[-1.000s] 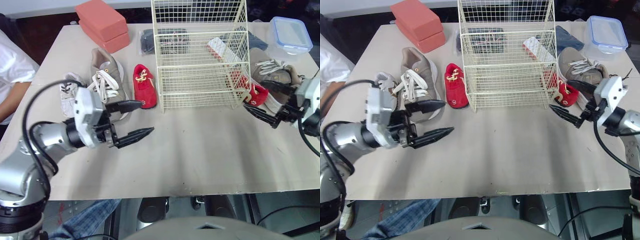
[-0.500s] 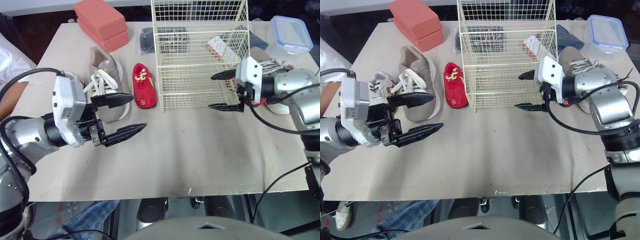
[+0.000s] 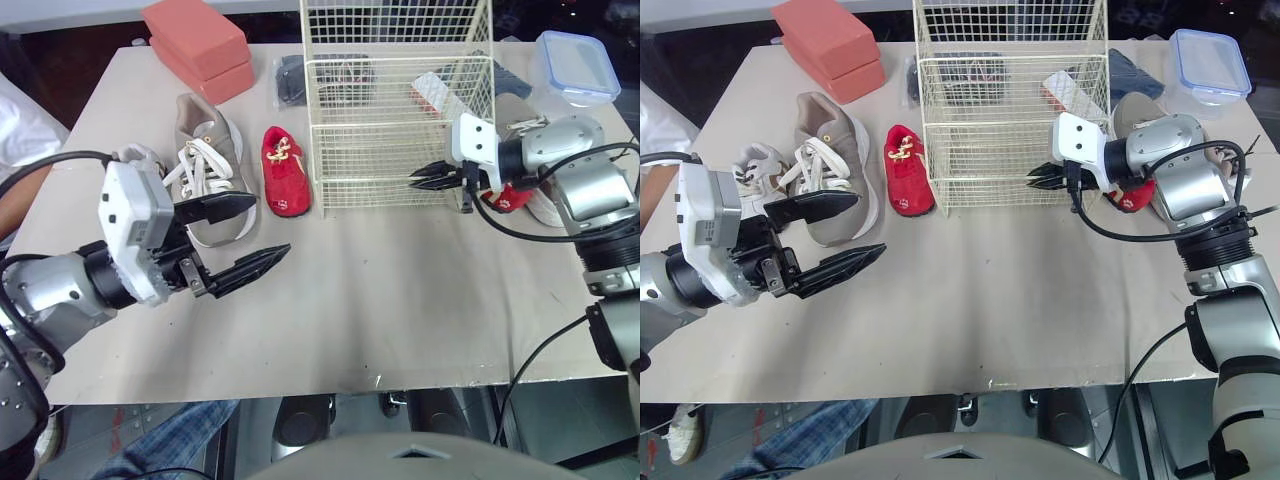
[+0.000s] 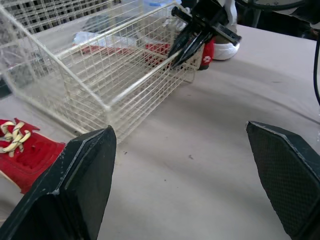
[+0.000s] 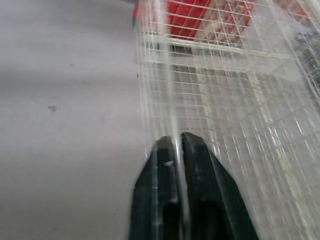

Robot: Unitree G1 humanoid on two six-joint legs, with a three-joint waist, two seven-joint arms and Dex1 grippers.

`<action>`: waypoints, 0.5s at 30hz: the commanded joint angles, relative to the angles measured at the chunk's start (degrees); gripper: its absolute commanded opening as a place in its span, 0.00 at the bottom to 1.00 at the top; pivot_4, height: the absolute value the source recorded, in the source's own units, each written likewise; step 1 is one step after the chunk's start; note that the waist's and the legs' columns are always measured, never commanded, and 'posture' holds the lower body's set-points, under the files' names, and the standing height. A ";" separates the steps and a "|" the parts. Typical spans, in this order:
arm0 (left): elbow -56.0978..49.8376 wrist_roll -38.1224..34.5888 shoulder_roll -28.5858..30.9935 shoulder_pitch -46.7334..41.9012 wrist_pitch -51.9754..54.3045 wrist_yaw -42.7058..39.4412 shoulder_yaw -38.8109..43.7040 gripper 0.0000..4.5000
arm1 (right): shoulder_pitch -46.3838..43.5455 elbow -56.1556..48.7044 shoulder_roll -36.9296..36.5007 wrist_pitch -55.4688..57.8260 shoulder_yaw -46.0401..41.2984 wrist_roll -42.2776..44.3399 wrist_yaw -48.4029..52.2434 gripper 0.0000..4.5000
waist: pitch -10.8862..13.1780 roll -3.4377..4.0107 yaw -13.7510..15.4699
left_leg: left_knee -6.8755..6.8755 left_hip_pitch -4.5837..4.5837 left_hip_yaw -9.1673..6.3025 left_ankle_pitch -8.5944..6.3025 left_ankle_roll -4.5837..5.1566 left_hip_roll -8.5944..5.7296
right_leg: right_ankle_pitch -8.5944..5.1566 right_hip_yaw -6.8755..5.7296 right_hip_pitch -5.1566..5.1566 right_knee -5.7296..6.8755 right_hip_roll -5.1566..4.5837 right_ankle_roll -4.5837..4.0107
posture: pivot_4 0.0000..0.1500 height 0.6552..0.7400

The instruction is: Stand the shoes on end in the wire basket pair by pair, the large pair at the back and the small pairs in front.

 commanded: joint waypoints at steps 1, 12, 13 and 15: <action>0.23 0.44 0.55 -1.49 -1.44 -0.77 -0.16 1.00 | 0.20 -4.56 -0.82 5.20 -1.07 0.73 0.37 0.01 | 0.00 0.00 0.11 | 0.00 -0.01 -0.01 0.00 0.00 0.00 | 0.00 -0.02 0.01 -0.01 0.00 0.00 | 1.00 0.36; 2.42 2.46 1.27 -3.11 -1.64 -3.40 -1.40 1.00 | 2.89 -9.86 -1.31 8.79 -2.08 1.40 0.19 0.01 | 0.01 0.00 0.12 | -0.01 -0.07 -0.02 0.00 0.00 -0.01 | -0.01 -0.07 -0.01 -0.05 -0.02 0.00 | 1.00 0.36; 2.49 2.64 1.22 -3.18 -1.67 -3.50 -1.50 1.00 | 2.95 -9.81 -1.23 8.52 -2.21 1.32 -0.01 0.01 | 0.01 0.00 0.11 | -0.01 -0.06 -0.02 0.00 0.00 -0.01 | 0.00 -0.07 0.00 -0.05 -0.02 0.00 | 1.00 0.36; 2.55 2.89 1.07 -3.21 -1.68 -3.75 -1.49 1.00 | 3.02 -9.69 -1.14 7.76 -2.42 1.12 -0.32 0.01 | 0.02 0.00 0.13 | -0.01 -0.06 -0.03 0.00 0.00 -0.01 | -0.01 -0.08 -0.01 -0.05 -0.02 0.00 | 1.00 0.36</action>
